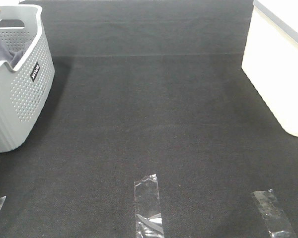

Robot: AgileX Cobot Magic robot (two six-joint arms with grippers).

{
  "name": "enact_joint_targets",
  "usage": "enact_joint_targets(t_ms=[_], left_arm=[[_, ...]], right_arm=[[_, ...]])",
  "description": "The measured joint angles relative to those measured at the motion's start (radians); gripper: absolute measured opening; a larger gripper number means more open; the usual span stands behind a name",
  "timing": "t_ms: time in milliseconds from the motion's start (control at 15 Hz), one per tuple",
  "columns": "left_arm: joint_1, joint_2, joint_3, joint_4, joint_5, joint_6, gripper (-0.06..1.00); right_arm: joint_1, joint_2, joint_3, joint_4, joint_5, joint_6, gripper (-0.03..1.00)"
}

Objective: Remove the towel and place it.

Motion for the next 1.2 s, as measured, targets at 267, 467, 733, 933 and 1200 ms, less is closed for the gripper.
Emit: enact_joint_targets(t_ms=[267, 467, 733, 933, 1200], left_arm=[[-0.012, -0.210, 0.000, -0.242, 0.031, 0.174, 0.00], [-0.106, -0.357, -0.001, -0.287, 0.053, 0.228, 0.00], [-0.322, -0.486, -0.001, -0.295, 0.139, 0.243, 0.00], [-0.500, -0.532, -0.001, -0.297, 0.219, 0.255, 0.00], [-0.689, -0.537, -0.001, -0.297, 0.242, 0.303, 0.00]], right_arm=[[0.000, 0.000, 0.000, 0.000, 0.000, 0.000, 0.71], [0.000, 0.000, 0.000, 0.000, 0.000, 0.000, 0.71], [0.000, 0.000, 0.000, 0.000, 0.000, 0.000, 0.71], [0.000, 0.000, 0.000, 0.000, 0.000, 0.000, 0.71], [0.000, 0.028, 0.000, 0.021, -0.002, 0.000, 0.71]])
